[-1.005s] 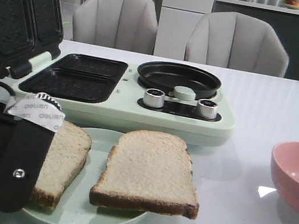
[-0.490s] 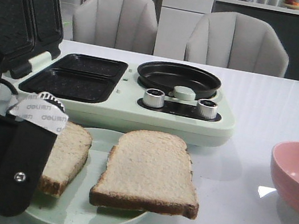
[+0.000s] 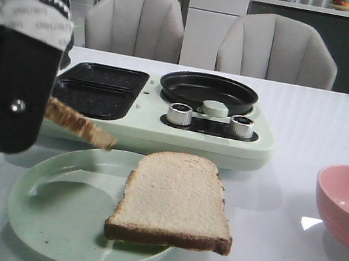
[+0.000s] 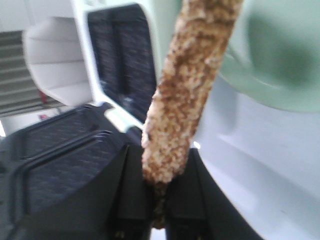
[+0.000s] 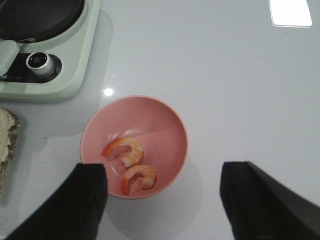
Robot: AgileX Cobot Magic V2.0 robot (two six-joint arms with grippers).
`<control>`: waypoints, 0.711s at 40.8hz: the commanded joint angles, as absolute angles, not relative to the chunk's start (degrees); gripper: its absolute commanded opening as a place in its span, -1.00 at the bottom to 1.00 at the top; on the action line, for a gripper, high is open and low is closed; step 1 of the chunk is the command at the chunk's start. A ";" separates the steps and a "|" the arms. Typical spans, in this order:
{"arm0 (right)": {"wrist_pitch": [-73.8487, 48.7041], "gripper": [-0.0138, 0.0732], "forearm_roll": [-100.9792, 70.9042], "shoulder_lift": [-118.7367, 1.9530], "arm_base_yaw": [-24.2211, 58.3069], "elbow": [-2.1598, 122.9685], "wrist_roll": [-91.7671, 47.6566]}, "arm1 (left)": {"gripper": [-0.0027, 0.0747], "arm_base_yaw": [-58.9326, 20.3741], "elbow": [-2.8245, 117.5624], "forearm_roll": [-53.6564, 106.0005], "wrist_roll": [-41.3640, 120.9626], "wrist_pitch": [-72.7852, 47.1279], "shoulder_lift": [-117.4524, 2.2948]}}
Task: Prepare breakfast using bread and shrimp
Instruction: 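Carry the bread slice over the sandwich maker plate and release it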
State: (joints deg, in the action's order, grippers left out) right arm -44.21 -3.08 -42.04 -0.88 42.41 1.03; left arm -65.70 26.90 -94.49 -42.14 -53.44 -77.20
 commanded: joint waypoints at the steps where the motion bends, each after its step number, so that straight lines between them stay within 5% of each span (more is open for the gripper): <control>1: -39.97 0.65 -3.09 -42.16 -1.39 44.29 0.86 | -0.67 -65.44 28.25 -103.95 -46.95 -57.64 -74.24; 29: -39.97 0.65 -3.09 -42.16 -1.39 44.29 0.86 | -0.67 -34.79 53.13 -106.48 -48.77 -24.75 -80.49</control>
